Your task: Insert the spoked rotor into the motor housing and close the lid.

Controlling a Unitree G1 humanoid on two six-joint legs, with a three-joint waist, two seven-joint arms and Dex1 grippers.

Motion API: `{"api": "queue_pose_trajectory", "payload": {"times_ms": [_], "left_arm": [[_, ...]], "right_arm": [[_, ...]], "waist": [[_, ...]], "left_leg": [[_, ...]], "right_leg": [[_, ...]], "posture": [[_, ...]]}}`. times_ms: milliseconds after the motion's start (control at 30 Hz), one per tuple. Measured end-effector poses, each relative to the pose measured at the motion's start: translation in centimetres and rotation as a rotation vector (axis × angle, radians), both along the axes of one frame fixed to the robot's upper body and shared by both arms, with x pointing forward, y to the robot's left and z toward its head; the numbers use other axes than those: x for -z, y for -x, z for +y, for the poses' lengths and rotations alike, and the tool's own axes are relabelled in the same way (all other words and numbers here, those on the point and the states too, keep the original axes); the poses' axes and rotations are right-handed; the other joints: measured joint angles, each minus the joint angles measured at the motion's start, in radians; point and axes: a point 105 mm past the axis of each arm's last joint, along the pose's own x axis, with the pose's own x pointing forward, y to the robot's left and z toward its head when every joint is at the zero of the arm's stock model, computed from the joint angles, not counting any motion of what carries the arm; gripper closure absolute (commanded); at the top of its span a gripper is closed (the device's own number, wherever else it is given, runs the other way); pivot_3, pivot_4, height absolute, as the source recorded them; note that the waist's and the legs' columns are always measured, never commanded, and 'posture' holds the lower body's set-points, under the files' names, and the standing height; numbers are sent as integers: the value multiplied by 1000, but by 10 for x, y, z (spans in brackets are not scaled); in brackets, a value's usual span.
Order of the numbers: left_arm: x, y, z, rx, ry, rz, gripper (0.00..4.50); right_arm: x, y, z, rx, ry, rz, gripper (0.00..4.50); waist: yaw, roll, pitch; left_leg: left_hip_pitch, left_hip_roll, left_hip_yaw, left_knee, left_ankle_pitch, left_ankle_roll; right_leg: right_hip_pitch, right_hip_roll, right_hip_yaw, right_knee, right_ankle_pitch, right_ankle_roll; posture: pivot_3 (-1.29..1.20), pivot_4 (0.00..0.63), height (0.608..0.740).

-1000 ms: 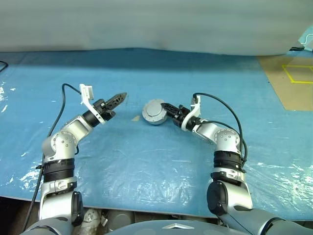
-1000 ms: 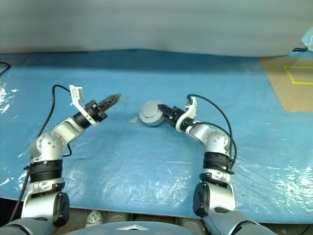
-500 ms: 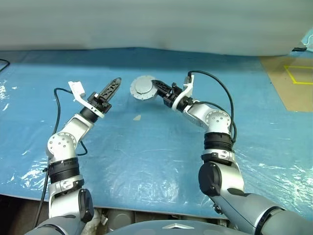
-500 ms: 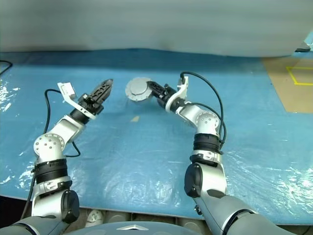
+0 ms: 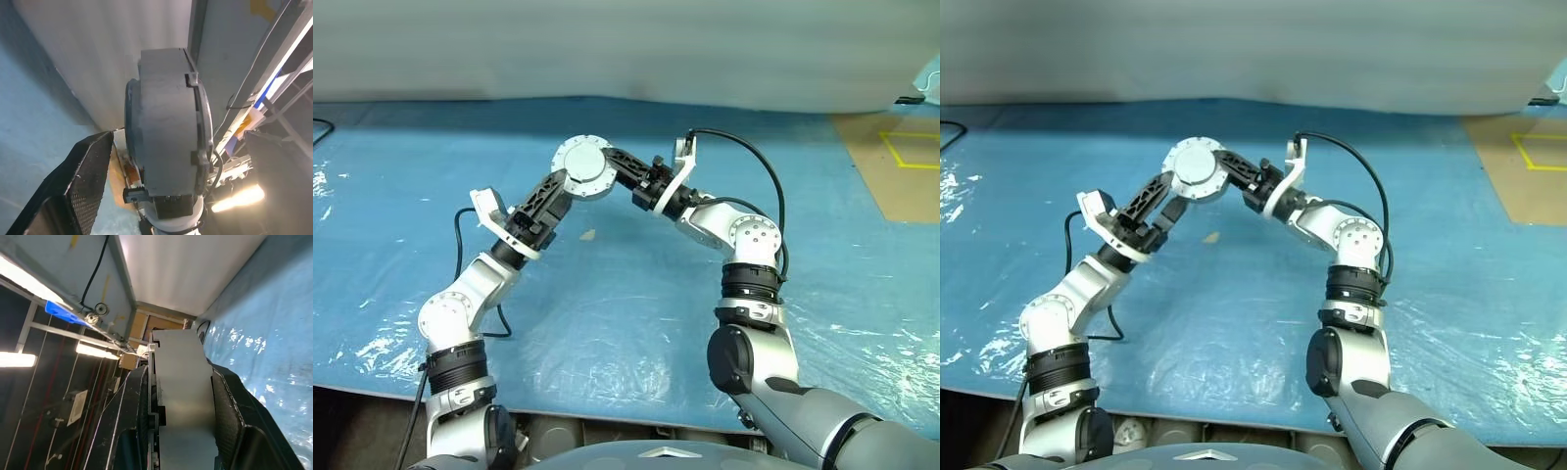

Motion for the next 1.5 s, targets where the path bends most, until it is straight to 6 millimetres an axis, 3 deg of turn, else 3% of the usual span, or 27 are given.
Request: {"api": "queue_pose_trajectory", "payload": {"times_ms": [433,667,800,900,967,1067,1300,1500], "left_arm": [[-1,-15,-26,75,61,-8,30],[-3,-12,-14,71,11,-41,30],[7,-7,-3,64,-42,-8,30],[6,-1,15,25,-92,-26,30],[-2,-1,34,-41,-115,-54,30],[-8,0,46,-93,-117,-72,30],[-4,-2,45,-104,-129,-53,30],[-4,-5,40,-96,-152,-49,30]], "right_arm": [[-2,5,2,-16,14,-4,3172],[1,-3,-7,53,34,18,3172],[11,-7,-5,67,48,72,3172],[16,-18,-22,158,52,114,3172],[22,-24,-31,225,43,169,3172],[33,-30,-39,312,32,267,3172],[54,-38,-50,406,69,410,3172],[105,-33,-61,456,139,567,3172]], "waist": [[2,0,0],[1,0,0],[0,0,0],[4,0,0],[6,0,0],[5,0,0],[4,0,0],[4,0,0]], "left_leg": [[0,0,0,3,0,0],[0,0,-1,5,0,0],[0,0,-1,6,0,0],[0,0,-1,7,0,0],[0,0,-1,7,0,0],[0,0,-1,7,0,0],[0,0,-1,7,0,0],[-1,0,-1,7,0,0]], "right_leg": [[0,0,0,3,0,0],[0,0,0,5,0,0],[0,0,0,6,0,0],[0,0,0,7,0,0],[0,0,0,7,0,0],[0,0,1,7,0,1],[-1,0,0,7,0,1],[-1,0,1,7,0,1]], "posture": [[0,150,740],[0,150,740],[0,150,740],[0,150,740],[0,150,740],[0,150,740],[0,150,740],[0,150,740]]}}
